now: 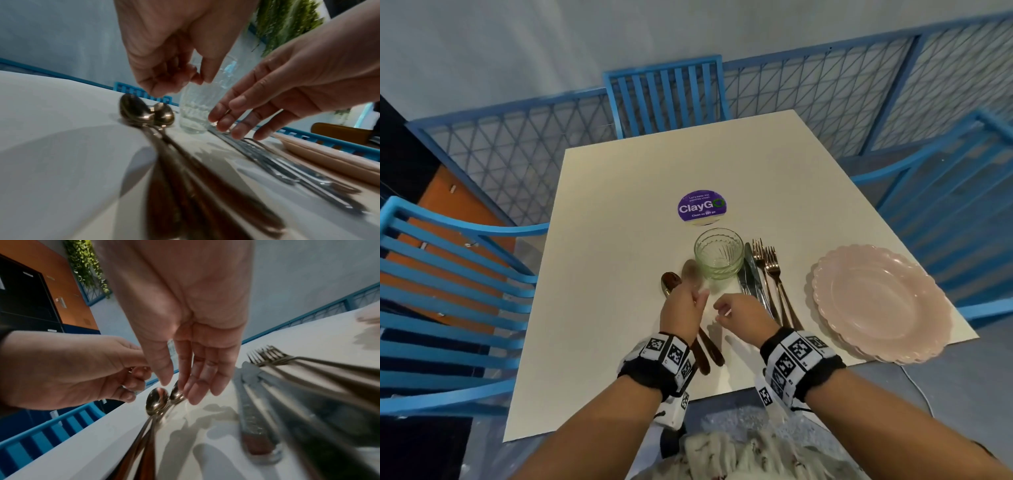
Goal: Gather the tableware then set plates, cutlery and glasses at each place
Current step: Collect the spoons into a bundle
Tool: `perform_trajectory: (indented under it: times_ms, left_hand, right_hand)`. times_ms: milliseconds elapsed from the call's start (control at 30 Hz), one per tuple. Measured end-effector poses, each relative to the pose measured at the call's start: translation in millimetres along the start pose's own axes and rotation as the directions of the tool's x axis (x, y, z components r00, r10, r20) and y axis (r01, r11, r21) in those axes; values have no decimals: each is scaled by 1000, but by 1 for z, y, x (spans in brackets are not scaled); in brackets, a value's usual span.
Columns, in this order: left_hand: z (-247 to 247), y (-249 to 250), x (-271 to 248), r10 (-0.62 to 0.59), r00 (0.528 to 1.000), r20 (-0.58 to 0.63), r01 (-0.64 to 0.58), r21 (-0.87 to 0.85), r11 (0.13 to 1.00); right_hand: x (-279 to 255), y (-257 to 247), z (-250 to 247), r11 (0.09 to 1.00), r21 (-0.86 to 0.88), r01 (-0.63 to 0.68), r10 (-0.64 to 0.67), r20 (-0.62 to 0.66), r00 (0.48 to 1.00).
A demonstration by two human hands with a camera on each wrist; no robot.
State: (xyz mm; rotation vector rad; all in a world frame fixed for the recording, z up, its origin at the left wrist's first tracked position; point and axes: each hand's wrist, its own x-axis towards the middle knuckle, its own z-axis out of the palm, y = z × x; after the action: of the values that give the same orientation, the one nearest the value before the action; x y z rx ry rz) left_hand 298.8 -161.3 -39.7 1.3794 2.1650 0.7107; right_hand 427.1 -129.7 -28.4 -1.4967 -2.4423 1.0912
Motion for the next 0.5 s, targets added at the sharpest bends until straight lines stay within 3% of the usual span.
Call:
perform_trajectory:
  times_ms: [100,200,367,500]
  left_hand:
    - [12,30,-9,129,989,78,-128,-13,992]
    - [27,60,-19,202,965,168,-179,-144,973]
    - [62,102,-19,152,929,337,-79,-221,972]
    - [93,122,-13,73,890,449,1,-164,986]
  right_hand:
    - [-13,19,-16,999,32,-18,20,-71,997]
    - [-24,45,-36,993,76,-86,101,-228,968]
    - [-41,104,-70,967,136,-214,253,-490,834]
    - [-62,152,-88,880,80,-468,427,-563,707]
